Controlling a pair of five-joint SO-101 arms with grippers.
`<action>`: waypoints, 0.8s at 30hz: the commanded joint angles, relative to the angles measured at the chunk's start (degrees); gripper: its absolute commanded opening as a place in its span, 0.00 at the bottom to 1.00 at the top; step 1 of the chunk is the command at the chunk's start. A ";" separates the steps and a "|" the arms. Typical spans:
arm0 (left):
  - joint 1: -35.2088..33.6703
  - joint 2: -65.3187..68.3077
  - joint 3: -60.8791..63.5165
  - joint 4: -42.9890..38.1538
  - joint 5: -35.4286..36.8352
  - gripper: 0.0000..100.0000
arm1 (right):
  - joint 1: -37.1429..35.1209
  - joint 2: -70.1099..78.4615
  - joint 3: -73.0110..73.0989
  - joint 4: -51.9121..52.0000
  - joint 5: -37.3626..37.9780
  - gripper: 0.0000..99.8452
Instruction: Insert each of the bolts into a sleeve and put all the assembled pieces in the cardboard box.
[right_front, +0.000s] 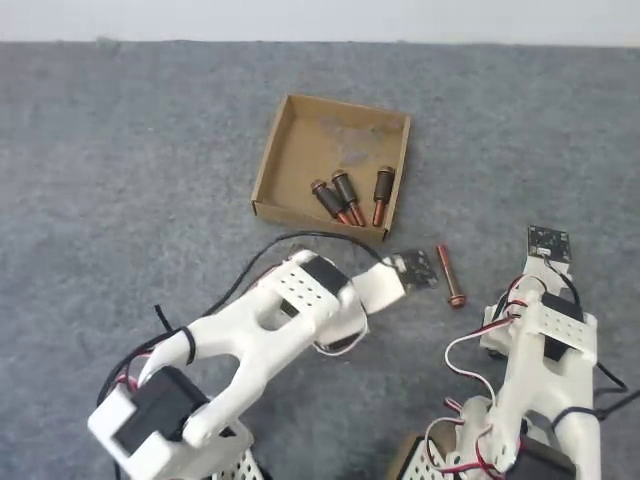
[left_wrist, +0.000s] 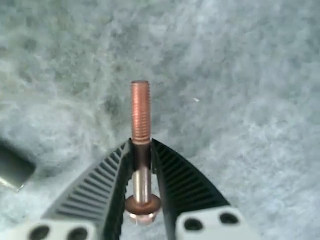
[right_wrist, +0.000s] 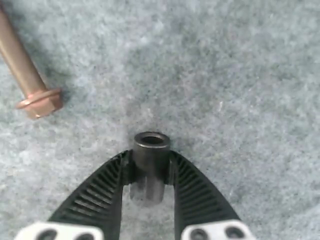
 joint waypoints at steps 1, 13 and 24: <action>-2.64 -4.04 -0.48 -0.97 0.79 0.11 | -0.75 0.04 -2.81 -0.92 -0.26 0.01; -4.57 -4.75 -4.44 8.44 2.11 0.08 | -0.75 0.04 -2.81 -1.01 -0.26 0.01; -4.22 -16.35 1.54 11.25 1.76 0.03 | -0.75 0.04 -2.81 -1.01 -0.26 0.01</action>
